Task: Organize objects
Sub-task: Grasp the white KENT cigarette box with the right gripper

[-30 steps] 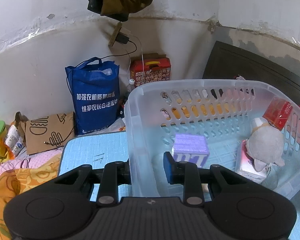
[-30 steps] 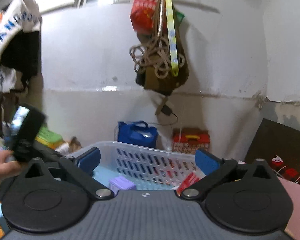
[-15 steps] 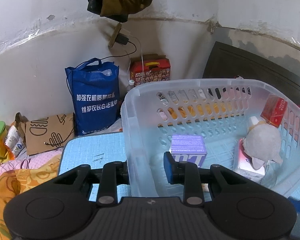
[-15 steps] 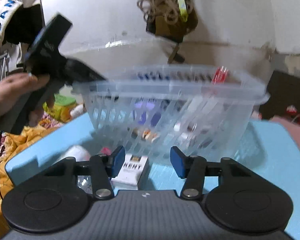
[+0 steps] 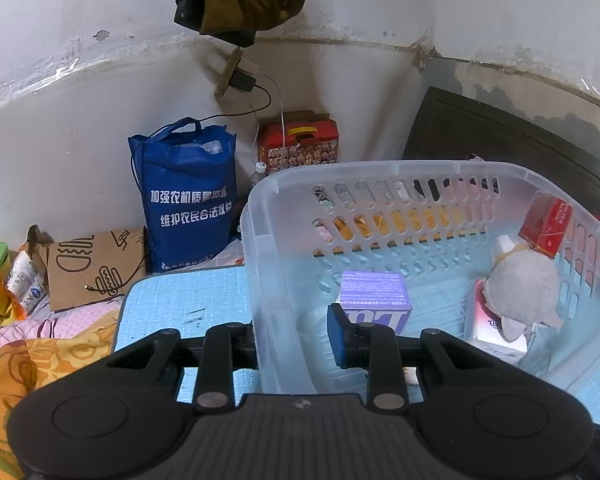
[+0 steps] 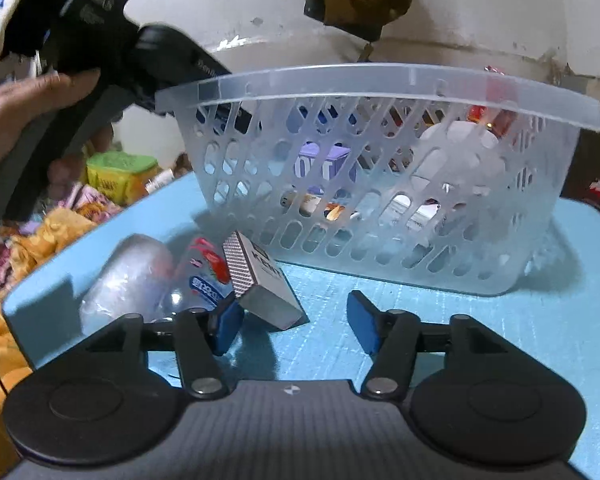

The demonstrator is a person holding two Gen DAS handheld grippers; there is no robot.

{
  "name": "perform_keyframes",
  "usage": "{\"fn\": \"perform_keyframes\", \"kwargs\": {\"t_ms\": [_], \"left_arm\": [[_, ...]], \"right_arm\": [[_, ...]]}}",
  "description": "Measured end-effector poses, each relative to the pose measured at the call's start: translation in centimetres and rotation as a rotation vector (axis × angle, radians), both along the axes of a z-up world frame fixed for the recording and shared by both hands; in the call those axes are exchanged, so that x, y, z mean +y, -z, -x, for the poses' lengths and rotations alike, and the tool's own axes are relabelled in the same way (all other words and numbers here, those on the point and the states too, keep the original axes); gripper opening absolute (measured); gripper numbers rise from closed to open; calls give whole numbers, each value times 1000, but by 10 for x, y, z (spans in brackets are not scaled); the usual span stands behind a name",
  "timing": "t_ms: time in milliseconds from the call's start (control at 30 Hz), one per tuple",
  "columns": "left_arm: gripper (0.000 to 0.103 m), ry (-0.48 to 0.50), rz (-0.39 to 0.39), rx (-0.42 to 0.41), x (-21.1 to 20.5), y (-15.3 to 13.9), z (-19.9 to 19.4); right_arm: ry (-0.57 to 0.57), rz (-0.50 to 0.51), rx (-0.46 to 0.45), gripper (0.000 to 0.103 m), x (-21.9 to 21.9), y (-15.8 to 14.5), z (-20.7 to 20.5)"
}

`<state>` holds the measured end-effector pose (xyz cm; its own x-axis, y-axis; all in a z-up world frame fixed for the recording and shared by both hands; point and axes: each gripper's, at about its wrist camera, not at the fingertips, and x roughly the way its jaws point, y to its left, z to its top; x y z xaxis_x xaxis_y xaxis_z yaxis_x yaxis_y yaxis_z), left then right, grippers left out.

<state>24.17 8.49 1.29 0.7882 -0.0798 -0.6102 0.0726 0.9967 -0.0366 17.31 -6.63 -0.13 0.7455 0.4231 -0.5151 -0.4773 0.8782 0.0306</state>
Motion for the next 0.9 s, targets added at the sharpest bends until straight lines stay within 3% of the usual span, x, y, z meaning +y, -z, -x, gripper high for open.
{"fn": "perform_keyframes", "kwargs": {"t_ms": [67, 333, 367, 400, 433, 900], "left_arm": [[33, -2, 4, -1, 0, 0, 0], [34, -5, 0, -1, -1, -1, -2], [34, -6, 0, -1, 0, -1, -2], [34, -6, 0, 0, 0, 0, -1], [34, -6, -1, 0, 0, 0, -1], [34, -5, -2, 0, 1, 0, -1]], "right_arm": [[-15, -20, -13, 41, -4, 1, 4], [-79, 74, -63, 41, 19, 0, 3], [-81, 77, -64, 35, 20, -1, 2], [-87, 75, -62, 21, 20, -1, 2], [-93, 74, -58, 20, 20, 0, 2], [-1, -89, -120, 19, -51, -13, 45]]}}
